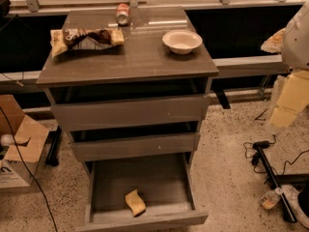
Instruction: Pick sponge from bottom drawer and place on counter
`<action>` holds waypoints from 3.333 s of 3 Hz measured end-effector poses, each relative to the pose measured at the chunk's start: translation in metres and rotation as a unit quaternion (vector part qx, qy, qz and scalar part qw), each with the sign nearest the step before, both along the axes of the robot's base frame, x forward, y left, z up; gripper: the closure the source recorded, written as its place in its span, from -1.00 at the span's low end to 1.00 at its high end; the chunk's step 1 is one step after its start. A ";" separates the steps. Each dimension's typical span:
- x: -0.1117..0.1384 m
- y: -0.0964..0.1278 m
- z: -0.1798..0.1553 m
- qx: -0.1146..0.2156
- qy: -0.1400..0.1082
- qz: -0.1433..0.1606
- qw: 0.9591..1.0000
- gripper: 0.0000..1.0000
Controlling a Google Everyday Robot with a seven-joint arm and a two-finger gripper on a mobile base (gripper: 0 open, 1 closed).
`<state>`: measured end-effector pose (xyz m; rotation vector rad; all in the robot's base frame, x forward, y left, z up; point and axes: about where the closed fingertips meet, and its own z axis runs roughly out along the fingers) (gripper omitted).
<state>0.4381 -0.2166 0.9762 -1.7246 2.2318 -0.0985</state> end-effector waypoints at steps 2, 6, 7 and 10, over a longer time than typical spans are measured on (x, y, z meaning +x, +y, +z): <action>0.005 0.017 -0.025 0.031 0.004 0.034 0.999 -1.00; 0.030 0.082 -0.081 0.157 -0.031 0.023 0.987 -1.00; 0.037 0.094 -0.110 0.183 -0.004 0.024 0.983 -1.00; 0.036 0.154 -0.259 0.310 0.062 -0.026 0.948 -1.00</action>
Offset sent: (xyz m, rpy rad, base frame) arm 0.0108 0.0272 -0.0426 0.0942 0.0238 0.1450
